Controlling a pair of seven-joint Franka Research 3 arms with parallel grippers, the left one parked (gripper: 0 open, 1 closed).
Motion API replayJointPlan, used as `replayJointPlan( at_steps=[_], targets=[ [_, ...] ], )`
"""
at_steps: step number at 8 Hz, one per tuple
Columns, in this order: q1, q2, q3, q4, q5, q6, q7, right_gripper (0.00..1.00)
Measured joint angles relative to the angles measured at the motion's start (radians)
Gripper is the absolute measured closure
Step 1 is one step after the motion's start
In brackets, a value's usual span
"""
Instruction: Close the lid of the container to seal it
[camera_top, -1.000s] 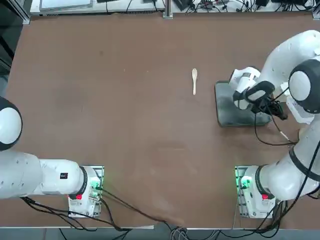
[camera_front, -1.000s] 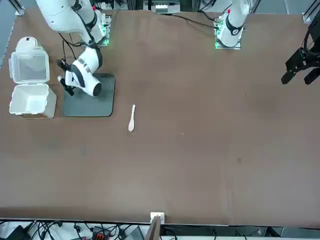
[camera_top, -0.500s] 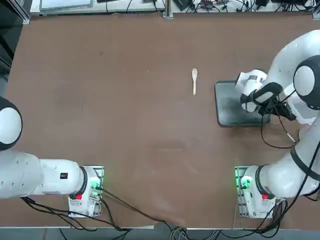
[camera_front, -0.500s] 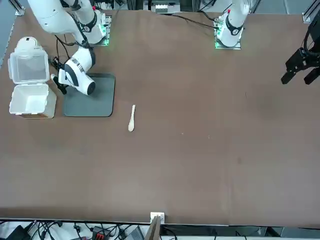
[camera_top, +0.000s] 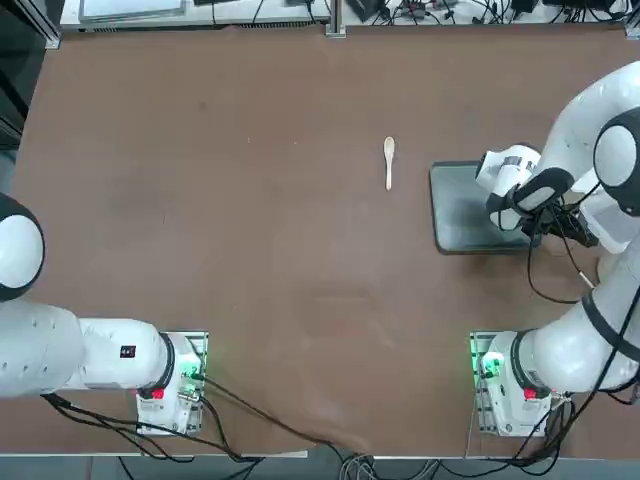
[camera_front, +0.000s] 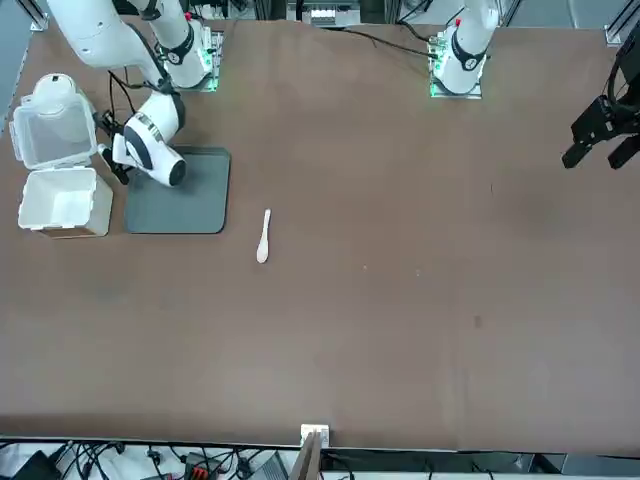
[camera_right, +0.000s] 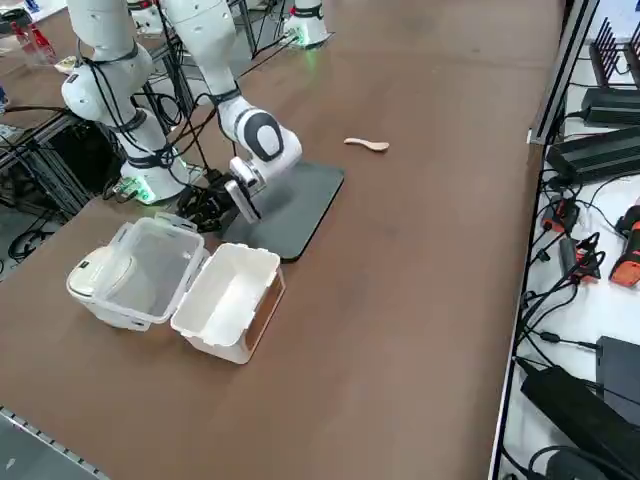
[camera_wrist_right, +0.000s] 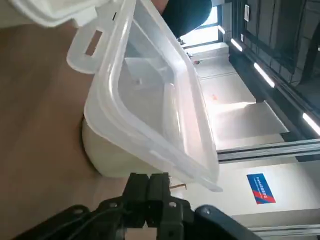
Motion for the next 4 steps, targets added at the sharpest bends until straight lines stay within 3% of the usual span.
replayJointPlan(
  at_steps=[2, 4],
  targets=[
    [-0.026, 0.001, -0.01, 0.0, -0.078, 0.035, 0.0, 0.98],
    [-0.05, 0.005, -0.014, 0.0, -0.094, 0.062, 0.001, 0.98]
  ],
)
